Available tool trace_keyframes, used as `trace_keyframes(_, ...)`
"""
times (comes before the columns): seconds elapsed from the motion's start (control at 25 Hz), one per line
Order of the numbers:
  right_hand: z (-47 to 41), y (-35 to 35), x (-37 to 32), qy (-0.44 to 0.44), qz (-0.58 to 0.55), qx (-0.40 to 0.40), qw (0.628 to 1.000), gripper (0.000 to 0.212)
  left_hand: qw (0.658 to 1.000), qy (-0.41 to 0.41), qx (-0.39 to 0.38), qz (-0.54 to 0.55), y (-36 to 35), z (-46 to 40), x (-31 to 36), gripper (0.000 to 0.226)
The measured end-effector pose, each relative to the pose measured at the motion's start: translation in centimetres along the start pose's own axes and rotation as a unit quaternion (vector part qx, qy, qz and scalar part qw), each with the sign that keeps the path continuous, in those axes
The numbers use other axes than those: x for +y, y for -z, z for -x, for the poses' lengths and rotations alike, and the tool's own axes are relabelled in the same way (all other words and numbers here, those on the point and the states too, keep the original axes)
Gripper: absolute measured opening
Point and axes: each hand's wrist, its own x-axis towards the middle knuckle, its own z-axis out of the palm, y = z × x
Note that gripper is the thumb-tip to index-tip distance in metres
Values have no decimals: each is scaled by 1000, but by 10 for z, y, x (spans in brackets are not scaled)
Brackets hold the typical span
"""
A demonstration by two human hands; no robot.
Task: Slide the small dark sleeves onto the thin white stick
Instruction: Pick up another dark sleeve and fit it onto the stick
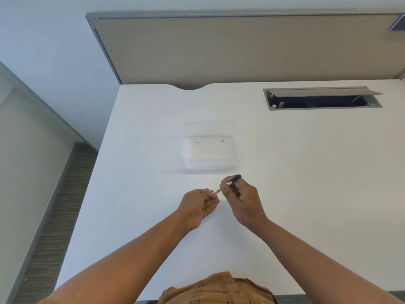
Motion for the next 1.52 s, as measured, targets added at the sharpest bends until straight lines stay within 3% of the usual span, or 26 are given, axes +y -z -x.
trace_keyframes(0.16, -7, 1, -1, 54, 112, -11, 992, 13, 1000, -10, 1, -11, -3, -3, 6, 19)
trace_keyframes(0.44, -14, -7, 6, 81, 190, -1, 978, 26, 999, 16, -32, 33, -3, -8, 13, 25)
trace_keyframes(0.64, -19, -6, 9, 70, 146, 17, 987, 25, 998, 13, -41, 43, -4, -10, 15, 26)
trace_keyframes(0.88, -24, -7, 15, 20, 133, -41, 990, 21, 993, -48, -68, -82, -2, -12, 15, 25)
trace_keyframes(1.0, -27, -7, 17, 13, 150, -39, 988, 18, 945, -184, 20, -269, 7, -16, 16, 33)
trace_keyframes(1.12, -26, -7, 21, 55, 219, -40, 973, 22, 878, -279, 115, -371, 24, -21, 15, 48)
trace_keyframes(1.24, -28, -9, 26, 32, 299, -108, 948, 26, 833, -277, 158, -452, 40, -29, 13, 55)
trace_keyframes(1.52, -36, -11, 18, 10, 251, -109, 962, 37, 783, -249, 134, -553, 50, -34, 8, 59)
